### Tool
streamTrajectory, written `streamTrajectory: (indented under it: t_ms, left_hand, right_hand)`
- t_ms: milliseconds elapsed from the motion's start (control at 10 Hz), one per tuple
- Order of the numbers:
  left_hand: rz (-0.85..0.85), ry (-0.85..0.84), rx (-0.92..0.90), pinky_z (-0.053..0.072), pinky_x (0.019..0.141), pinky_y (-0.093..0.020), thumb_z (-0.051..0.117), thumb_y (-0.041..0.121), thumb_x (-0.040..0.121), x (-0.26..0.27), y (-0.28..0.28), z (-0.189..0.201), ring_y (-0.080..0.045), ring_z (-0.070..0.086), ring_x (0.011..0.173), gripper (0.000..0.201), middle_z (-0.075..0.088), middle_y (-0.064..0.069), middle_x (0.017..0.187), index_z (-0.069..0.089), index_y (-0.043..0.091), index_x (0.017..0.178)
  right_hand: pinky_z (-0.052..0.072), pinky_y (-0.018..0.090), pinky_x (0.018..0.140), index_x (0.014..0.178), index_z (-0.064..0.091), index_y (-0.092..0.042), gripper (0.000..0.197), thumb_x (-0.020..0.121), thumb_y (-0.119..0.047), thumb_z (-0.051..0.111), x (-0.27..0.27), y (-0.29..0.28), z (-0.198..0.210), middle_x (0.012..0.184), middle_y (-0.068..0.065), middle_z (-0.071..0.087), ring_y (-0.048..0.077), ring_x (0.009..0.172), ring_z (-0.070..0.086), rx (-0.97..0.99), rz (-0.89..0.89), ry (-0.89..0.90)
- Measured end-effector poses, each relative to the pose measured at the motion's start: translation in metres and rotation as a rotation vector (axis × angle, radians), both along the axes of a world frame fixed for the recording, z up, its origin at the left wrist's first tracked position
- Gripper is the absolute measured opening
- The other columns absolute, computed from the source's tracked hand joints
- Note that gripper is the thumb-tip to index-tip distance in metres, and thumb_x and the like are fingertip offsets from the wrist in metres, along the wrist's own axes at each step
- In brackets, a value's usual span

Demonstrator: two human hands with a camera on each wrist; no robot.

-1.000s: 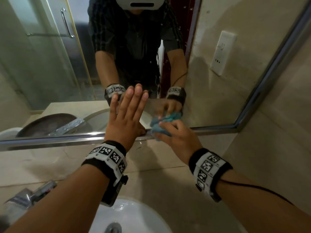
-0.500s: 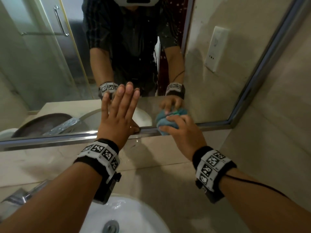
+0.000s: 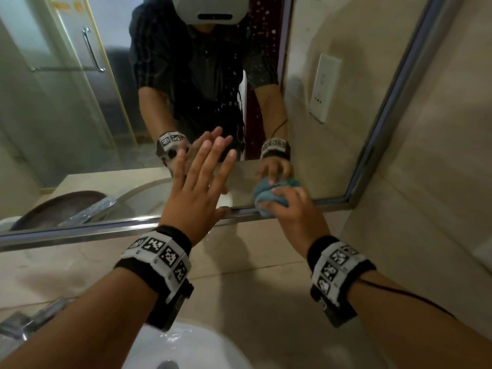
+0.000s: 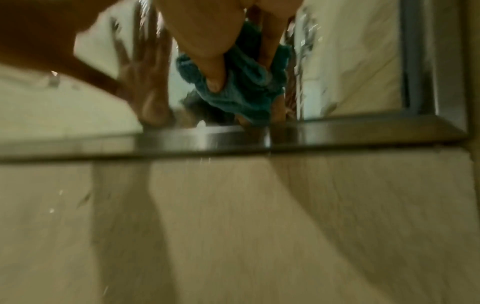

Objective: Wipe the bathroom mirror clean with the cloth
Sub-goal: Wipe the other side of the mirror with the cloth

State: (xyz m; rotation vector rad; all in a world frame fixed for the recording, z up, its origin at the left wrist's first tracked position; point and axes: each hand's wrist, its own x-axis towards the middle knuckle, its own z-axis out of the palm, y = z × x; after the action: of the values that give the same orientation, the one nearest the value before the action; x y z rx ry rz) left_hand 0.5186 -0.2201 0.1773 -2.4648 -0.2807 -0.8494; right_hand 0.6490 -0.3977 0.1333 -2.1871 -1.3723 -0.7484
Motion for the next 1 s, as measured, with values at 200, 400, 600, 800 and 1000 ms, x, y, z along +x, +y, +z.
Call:
streamTrajectory:
  t_ms: [200,400,600,800,1000]
  left_hand:
    - [0.098,0.012,-0.034,-0.007,0.115,-0.05,0.071,0.063,0.064,0.017,-0.002,-0.001,-0.03,-0.005,0.144,0.123,-0.008,-0.012,0.156,0.002,0.01,0.151]
    - [0.096,-0.046,-0.062,-0.009,0.115,-0.051,0.074,0.065,0.058,0.026,-0.001,-0.01,-0.028,-0.012,0.143,0.131,-0.02,-0.009,0.155,-0.001,0.01,0.151]
    - [0.121,-0.024,-0.074,-0.013,0.114,-0.05,0.072,0.069,0.057,0.026,-0.002,-0.009,-0.028,-0.019,0.142,0.135,-0.027,-0.009,0.153,-0.007,0.011,0.15]
    - [0.118,-0.024,-0.074,-0.016,0.113,-0.049,0.07,0.071,0.057,0.025,-0.003,-0.009,-0.027,-0.024,0.14,0.135,-0.031,-0.007,0.151,-0.008,0.011,0.149]
    - [0.108,-0.025,-0.098,-0.015,0.113,-0.049,0.071,0.069,0.058,0.024,-0.004,-0.006,-0.026,-0.024,0.14,0.134,-0.032,-0.006,0.151,-0.008,0.011,0.149]
  right_hand:
    - [0.029,0.006,0.093,0.114,0.067,-0.019,0.041,0.088,-0.043,0.044,0.028,-0.002,0.07,0.12,0.006,0.056,0.004,0.105,0.044,0.36,-0.116,-0.126]
    - [0.046,0.031,0.088,0.113,0.063,-0.022,0.028,0.085,-0.023,0.067,0.016,-0.016,0.001,0.119,0.007,0.049,0.025,0.11,0.041,0.031,-0.081,0.021]
    - [0.037,0.006,0.087,0.107,0.067,-0.011,0.033,0.085,-0.027,0.048,0.053,-0.04,0.044,0.099,-0.019,0.044,-0.013,0.103,0.046,0.248,-0.122,0.052]
    - [0.036,0.006,0.092,0.113,0.063,-0.016,0.034,0.084,-0.033,0.057,0.052,-0.039,0.007,0.109,-0.014,0.051,-0.011,0.1,0.043,0.185,-0.262,-0.018]
    - [0.053,0.043,0.069,0.084,0.069,-0.007,0.027,0.065,0.013,0.066,0.049,-0.049,0.008,0.093,0.018,0.056,0.033,0.091,0.048,0.134,-0.132,0.072]
